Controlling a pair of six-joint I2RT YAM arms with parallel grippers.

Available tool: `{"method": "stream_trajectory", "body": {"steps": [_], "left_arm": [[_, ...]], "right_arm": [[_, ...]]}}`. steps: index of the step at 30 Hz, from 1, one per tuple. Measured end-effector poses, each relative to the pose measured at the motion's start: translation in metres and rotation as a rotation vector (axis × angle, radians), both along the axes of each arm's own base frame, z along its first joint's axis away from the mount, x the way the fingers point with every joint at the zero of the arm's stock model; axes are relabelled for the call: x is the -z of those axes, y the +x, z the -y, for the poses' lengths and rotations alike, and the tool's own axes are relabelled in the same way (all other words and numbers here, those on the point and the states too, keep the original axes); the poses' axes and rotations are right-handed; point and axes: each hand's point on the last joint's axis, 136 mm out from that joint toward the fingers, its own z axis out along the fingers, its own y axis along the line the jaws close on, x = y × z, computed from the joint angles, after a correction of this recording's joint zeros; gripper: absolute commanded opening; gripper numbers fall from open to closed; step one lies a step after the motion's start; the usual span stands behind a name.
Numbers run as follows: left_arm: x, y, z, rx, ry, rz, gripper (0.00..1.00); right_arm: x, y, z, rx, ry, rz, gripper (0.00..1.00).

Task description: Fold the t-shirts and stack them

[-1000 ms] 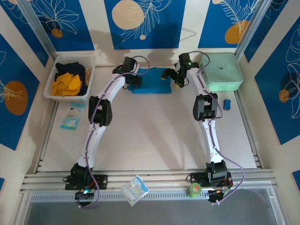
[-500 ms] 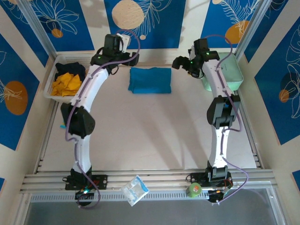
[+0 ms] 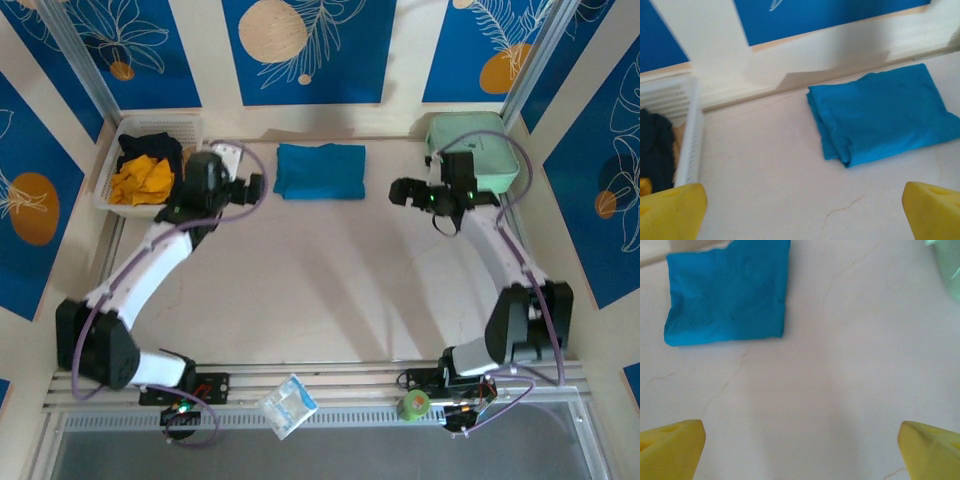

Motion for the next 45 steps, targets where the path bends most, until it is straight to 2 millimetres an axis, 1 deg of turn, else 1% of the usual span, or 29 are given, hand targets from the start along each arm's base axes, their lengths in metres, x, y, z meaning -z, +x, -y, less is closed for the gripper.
{"method": "stream_trajectory", "body": {"steps": [3,4,6,8,10,11,14,16,18,20,21,22,23,24,25,28,30,36,45], "left_arm": [[0.019,-0.022,-0.024,-0.079,0.027,0.078,0.99],[0.029,-0.027,-0.032,-0.105,0.043,0.09,0.99],[0.055,-0.036,-0.043,-0.138,0.087,0.099,0.99],[0.089,-0.046,-0.054,-0.159,0.143,0.087,0.99],[0.124,-0.057,-0.064,-0.174,0.187,0.069,0.99],[0.139,-0.062,-0.069,-0.181,0.204,0.062,0.99],[0.174,-0.066,-0.081,-0.205,0.232,0.037,0.99],[0.188,-0.062,-0.084,-0.21,0.23,0.044,0.99],[0.198,-0.058,-0.084,-0.207,0.225,0.059,1.0],[0.202,-0.059,-0.087,-0.203,0.191,0.07,0.94],[0.2,-0.057,-0.091,-0.207,0.171,0.081,0.97],[0.197,-0.054,-0.094,-0.206,0.154,0.098,0.98],[0.195,-0.049,-0.095,-0.199,0.138,0.1,0.96],[0.194,-0.046,-0.095,-0.188,0.119,0.097,0.95],[0.191,-0.039,-0.095,-0.171,0.099,0.091,1.0],[0.176,-0.017,-0.096,-0.139,0.028,0.101,0.99],[0.169,-0.011,-0.099,-0.138,-0.001,0.112,0.99],[0.18,-0.015,-0.093,-0.106,-0.033,0.06,0.99],[0.186,-0.018,-0.09,-0.093,-0.04,0.033,0.99]], "right_arm": [[0.017,-0.019,0.008,-0.031,-0.047,0.132,0.99],[0.026,-0.025,0.008,-0.05,-0.064,0.172,0.99],[0.047,-0.036,0.005,-0.094,-0.09,0.226,0.99],[0.073,-0.046,0.003,-0.13,-0.109,0.234,0.99],[0.089,-0.049,0.002,-0.146,-0.116,0.234,0.99],[0.094,-0.048,0.002,-0.148,-0.118,0.244,0.99],[0.104,-0.041,0.001,-0.146,-0.121,0.282,0.99],[0.104,-0.038,0.001,-0.143,-0.133,0.317,0.99],[0.099,-0.031,0.004,-0.127,-0.139,0.365,0.99],[0.098,-0.024,0.008,-0.106,-0.138,0.417,0.99],[0.101,-0.022,0.011,-0.096,-0.137,0.426,0.99],[0.109,-0.022,0.013,-0.089,-0.137,0.416,0.99],[0.117,-0.023,0.016,-0.084,-0.135,0.388,0.99],[0.121,-0.023,0.018,-0.08,-0.129,0.369,0.99],[0.12,-0.02,0.021,-0.071,-0.121,0.361,0.99],[0.104,-0.006,0.028,-0.046,-0.109,0.394,0.99],[0.097,-0.001,0.029,-0.039,-0.109,0.411,0.99],[0.1,-0.001,0.027,-0.042,-0.106,0.4,0.99],[0.101,-0.002,0.027,-0.041,-0.107,0.395,0.99]]}}
